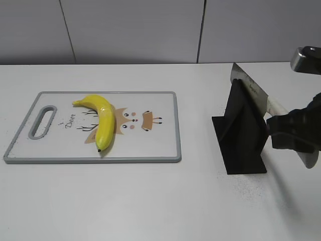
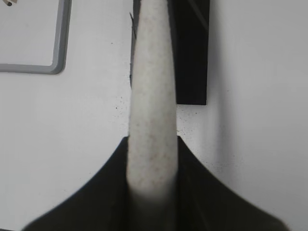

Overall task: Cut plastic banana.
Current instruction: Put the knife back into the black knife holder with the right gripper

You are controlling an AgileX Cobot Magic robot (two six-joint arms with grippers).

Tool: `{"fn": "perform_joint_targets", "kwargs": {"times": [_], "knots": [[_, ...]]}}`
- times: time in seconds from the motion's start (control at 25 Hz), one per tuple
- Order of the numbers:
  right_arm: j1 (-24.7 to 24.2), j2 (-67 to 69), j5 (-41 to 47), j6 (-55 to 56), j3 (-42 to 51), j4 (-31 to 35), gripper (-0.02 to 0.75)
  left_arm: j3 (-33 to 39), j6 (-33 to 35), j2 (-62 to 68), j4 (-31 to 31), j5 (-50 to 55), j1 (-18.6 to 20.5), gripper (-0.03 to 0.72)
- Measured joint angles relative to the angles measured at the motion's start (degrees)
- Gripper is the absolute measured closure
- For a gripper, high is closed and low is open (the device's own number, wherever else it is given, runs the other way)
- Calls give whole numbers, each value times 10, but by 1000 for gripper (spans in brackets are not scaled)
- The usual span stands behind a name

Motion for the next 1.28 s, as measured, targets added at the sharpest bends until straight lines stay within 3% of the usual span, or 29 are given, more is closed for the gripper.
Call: {"fn": "perform_joint_targets", "kwargs": {"times": [0.52, 0.6, 0.72, 0.84, 1.08, 1.28], "knots": [[0, 18, -4, 0, 0, 4, 569, 0, 0, 0, 0, 0, 0, 147], [0, 18, -4, 0, 0, 4, 515, 0, 0, 0, 0, 0, 0, 147], [0, 18, -4, 0, 0, 4, 316, 0, 0, 0, 0, 0, 0, 147], [0, 18, -4, 0, 0, 3, 195, 0, 0, 0, 0, 0, 0, 147], [0, 6, 19, -13, -50, 2, 155, 0, 0, 0, 0, 0, 0, 147], [0, -52, 115, -83, -107, 0, 153, 0, 0, 0, 0, 0, 0, 108]]}}
